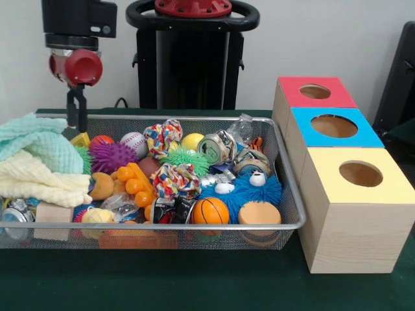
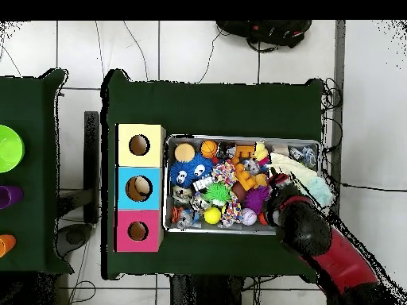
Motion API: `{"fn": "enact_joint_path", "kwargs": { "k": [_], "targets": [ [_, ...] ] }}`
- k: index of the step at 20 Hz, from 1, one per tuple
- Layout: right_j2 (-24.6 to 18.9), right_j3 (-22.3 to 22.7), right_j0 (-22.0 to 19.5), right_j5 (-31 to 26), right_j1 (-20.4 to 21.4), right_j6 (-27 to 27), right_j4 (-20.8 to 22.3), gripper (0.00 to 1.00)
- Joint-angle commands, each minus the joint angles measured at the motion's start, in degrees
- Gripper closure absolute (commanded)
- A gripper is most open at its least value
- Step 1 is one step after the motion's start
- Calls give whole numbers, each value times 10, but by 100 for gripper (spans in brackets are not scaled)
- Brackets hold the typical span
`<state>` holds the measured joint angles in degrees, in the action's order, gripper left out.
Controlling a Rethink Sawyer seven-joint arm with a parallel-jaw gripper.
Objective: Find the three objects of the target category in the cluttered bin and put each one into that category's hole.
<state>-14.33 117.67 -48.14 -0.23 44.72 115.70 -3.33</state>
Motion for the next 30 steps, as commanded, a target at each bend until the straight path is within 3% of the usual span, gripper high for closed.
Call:
{"fn": "enact_joint_path", "kwargs": {
  "k": [1,5,11,17,22,30],
  "targets": [
    [-3,-51,42,48,-70,99,-20,0],
    [2,-77,48,90,-137,101,-12,0],
    [16,-70,61,104,-147,100,-7,0],
    [18,-41,69,165,-168,106,21,0],
    [31,11,87,226,-169,126,37,0],
    [24,61,65,294,-189,133,88,0]
  ]
}}
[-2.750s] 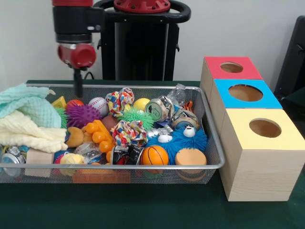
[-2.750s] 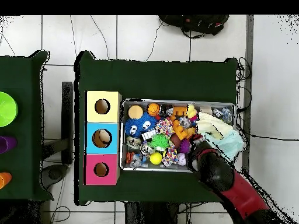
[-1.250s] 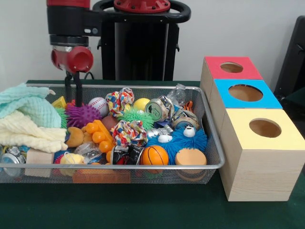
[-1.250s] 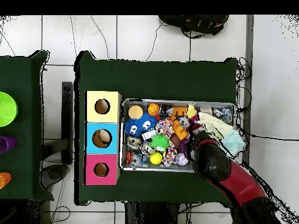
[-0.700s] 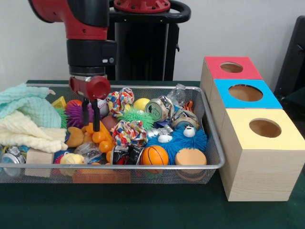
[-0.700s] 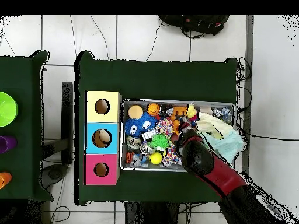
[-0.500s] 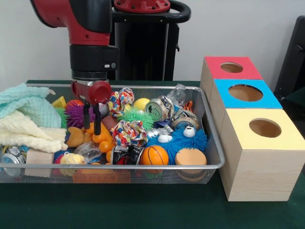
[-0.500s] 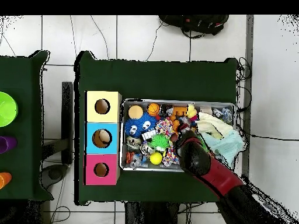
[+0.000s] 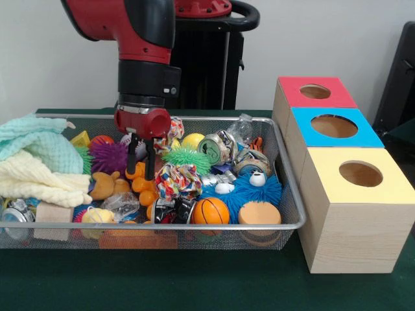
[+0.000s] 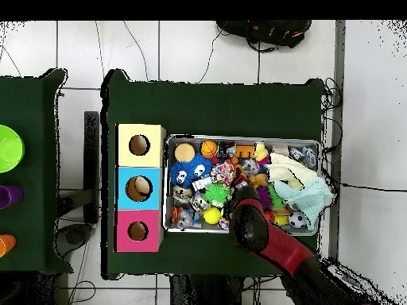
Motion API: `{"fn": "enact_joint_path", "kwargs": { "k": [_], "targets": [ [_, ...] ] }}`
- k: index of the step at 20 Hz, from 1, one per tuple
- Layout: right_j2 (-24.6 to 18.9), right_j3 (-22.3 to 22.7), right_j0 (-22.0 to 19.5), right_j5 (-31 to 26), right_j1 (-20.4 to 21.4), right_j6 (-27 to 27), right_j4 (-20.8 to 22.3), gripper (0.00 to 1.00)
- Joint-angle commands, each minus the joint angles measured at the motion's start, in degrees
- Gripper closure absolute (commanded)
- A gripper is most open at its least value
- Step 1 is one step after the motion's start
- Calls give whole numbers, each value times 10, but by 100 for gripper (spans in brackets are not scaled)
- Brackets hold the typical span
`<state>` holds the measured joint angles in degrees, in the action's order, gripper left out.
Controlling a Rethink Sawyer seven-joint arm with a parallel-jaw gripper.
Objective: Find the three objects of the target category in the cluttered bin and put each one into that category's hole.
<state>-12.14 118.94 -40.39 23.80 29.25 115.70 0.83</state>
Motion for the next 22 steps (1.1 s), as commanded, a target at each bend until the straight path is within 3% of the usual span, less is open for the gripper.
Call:
{"fn": "enact_joint_path", "kwargs": {
  "k": [1,5,15,19,22],
  "targets": [
    [3,50,-14,63,-41,132,52,0],
    [6,61,-25,91,-61,132,75,0],
    [-26,71,-102,83,-71,124,147,0],
    [-46,43,-135,91,-112,130,177,0],
    [-44,37,-143,88,-116,127,178,0]
  ]
}}
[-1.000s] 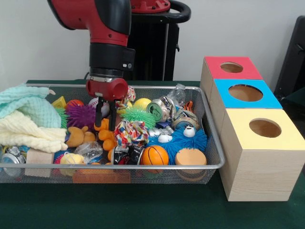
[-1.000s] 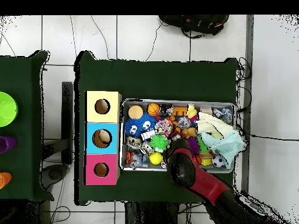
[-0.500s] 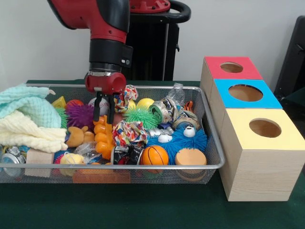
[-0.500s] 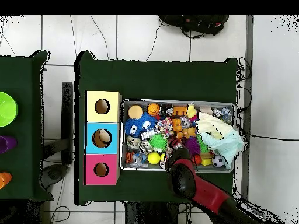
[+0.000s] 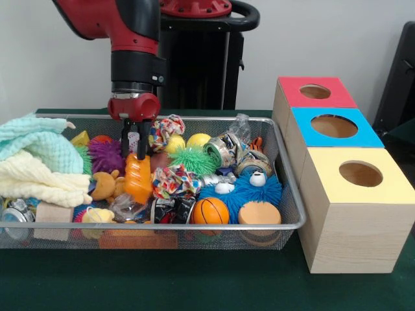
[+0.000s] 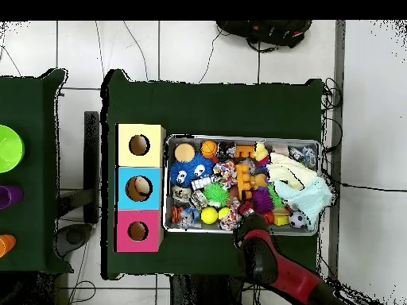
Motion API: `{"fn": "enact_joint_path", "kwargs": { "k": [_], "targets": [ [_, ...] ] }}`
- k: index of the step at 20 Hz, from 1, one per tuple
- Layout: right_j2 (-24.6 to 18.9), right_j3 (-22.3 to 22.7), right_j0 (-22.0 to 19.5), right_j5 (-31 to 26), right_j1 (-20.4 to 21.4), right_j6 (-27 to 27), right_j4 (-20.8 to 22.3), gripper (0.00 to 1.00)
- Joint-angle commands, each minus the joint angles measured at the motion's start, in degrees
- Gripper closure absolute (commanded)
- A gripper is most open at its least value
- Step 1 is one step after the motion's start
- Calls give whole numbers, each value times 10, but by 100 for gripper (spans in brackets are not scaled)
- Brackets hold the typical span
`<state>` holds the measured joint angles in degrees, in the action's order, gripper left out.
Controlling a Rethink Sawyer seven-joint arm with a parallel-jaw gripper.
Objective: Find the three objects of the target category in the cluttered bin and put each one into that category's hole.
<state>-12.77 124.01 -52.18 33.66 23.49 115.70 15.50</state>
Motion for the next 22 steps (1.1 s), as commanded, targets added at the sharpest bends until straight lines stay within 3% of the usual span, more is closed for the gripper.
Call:
{"fn": "enact_joint_path", "kwargs": {
  "k": [1,14,18,22],
  "targets": [
    [-38,-19,-27,-11,-63,125,33,0],
    [-53,-6,-41,-21,-49,125,33,0],
    [-82,61,-70,-84,44,128,14,0],
    [-120,76,-89,-136,92,130,-19,0]
  ]
}}
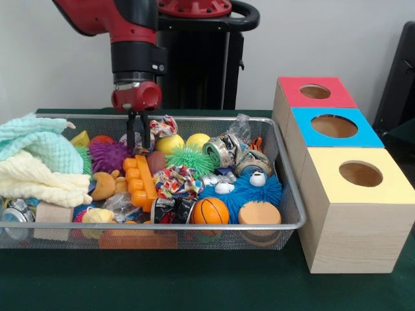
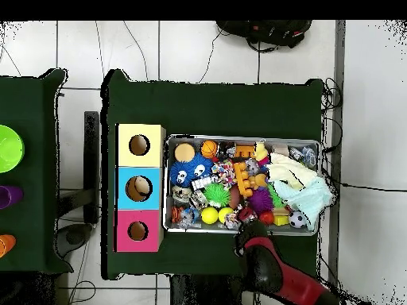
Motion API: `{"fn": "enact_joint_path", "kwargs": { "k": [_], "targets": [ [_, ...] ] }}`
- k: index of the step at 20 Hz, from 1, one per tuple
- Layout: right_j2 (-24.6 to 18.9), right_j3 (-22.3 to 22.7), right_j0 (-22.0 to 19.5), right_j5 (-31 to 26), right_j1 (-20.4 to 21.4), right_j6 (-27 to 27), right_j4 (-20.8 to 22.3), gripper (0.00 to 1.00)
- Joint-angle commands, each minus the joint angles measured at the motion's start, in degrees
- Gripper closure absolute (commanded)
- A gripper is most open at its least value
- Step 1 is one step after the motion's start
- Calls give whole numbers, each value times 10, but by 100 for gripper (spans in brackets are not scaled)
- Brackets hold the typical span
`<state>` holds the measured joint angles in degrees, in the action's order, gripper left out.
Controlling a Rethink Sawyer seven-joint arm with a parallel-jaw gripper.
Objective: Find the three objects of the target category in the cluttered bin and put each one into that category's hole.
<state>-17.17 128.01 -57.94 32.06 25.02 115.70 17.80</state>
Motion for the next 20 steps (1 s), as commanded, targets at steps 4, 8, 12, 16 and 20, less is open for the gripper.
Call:
{"fn": "enact_joint_path", "kwargs": {
  "k": [4,8,12,16,20],
  "targets": [
    [-94,34,-45,-141,83,130,-47,0],
    [-84,14,-42,-152,78,122,-55,0],
    [-37,-39,-18,-116,16,103,-45,0],
    [-37,-94,-32,-116,-27,74,-16,0],
    [-36,-105,-31,-123,-28,71,-20,0]
  ]
}}
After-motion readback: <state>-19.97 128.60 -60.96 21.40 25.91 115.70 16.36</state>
